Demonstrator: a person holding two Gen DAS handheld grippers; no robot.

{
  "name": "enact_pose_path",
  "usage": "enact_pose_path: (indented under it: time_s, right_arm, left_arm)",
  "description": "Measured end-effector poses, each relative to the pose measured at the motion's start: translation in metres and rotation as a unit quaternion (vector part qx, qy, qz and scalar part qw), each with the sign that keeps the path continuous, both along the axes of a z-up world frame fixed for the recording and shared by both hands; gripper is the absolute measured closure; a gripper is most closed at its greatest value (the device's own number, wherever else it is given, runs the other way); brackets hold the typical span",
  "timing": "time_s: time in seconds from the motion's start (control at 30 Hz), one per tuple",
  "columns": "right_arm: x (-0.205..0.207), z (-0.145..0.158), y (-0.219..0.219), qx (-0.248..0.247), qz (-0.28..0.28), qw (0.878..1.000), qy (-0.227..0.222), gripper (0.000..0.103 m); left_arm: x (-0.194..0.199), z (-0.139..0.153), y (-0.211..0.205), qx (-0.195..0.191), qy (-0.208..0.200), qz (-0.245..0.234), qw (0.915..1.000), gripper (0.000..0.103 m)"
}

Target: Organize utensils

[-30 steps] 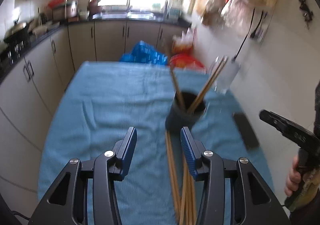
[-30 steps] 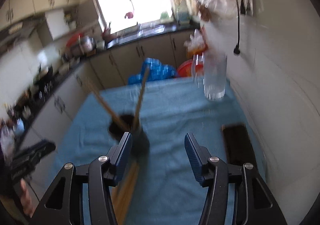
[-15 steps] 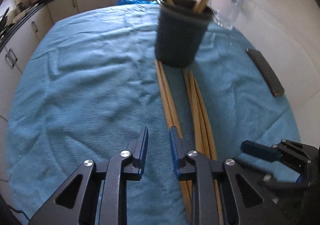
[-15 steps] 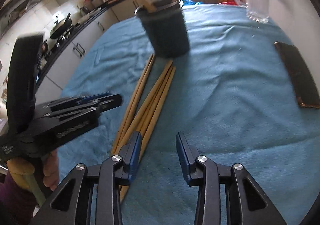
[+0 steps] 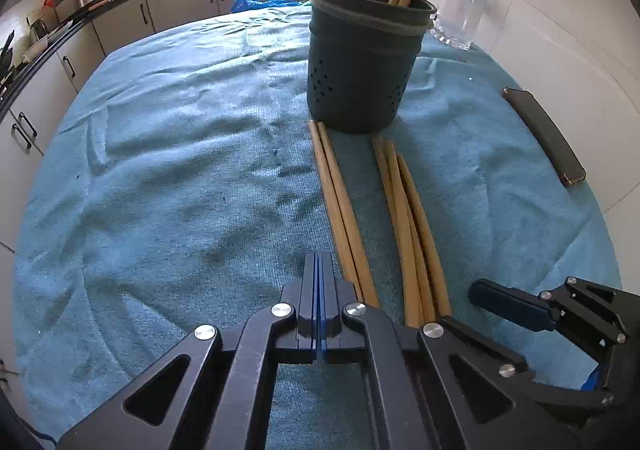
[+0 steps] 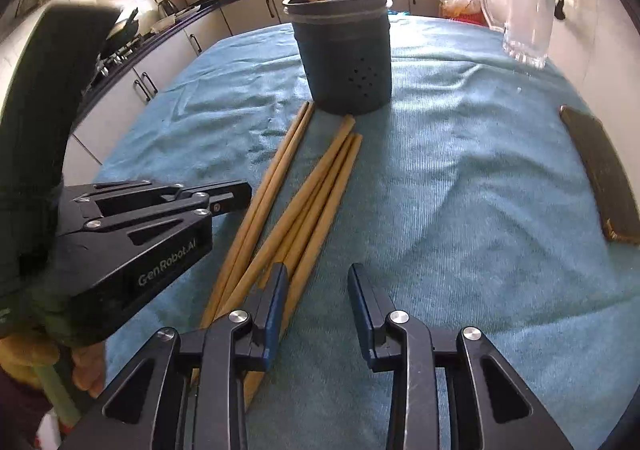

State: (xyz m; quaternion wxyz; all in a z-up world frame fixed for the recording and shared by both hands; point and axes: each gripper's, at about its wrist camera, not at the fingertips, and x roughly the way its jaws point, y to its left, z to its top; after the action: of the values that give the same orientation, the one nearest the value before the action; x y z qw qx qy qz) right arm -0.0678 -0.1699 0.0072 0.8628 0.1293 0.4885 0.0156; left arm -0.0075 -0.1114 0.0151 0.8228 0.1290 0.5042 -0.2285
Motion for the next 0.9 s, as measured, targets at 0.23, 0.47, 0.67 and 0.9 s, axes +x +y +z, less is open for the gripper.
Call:
enact_pose_path:
  time_s: [0.23,0.47,0.67,0.9]
  right_arm:
    - [-0.001,-0.001,-0.01,-0.008,-0.028,1.0,0.004,0.078]
    - [-0.029,-0.002,-0.054,0.002,-0.085,0.996,0.011,0.078]
    - [-0.034,-0.001,-0.056,0.004,-0.089,0.996,0.004,0.078]
    - [-0.034,-0.001,-0.057,0.004,-0.089,0.996,-0.001,0.078]
  left_arm:
    - [-0.001,0.008,0.003,-0.048,0.027,-0.004,0.9985,0.103]
    - [-0.001,0.006,0.0,-0.065,0.034,-0.019,0.9971,0.102]
    - [0.005,0.005,-0.007,-0.03,0.003,-0.01,0.9995,0.102]
    - [0.011,0.012,0.003,-0.066,0.022,-0.005,0.9976,0.103]
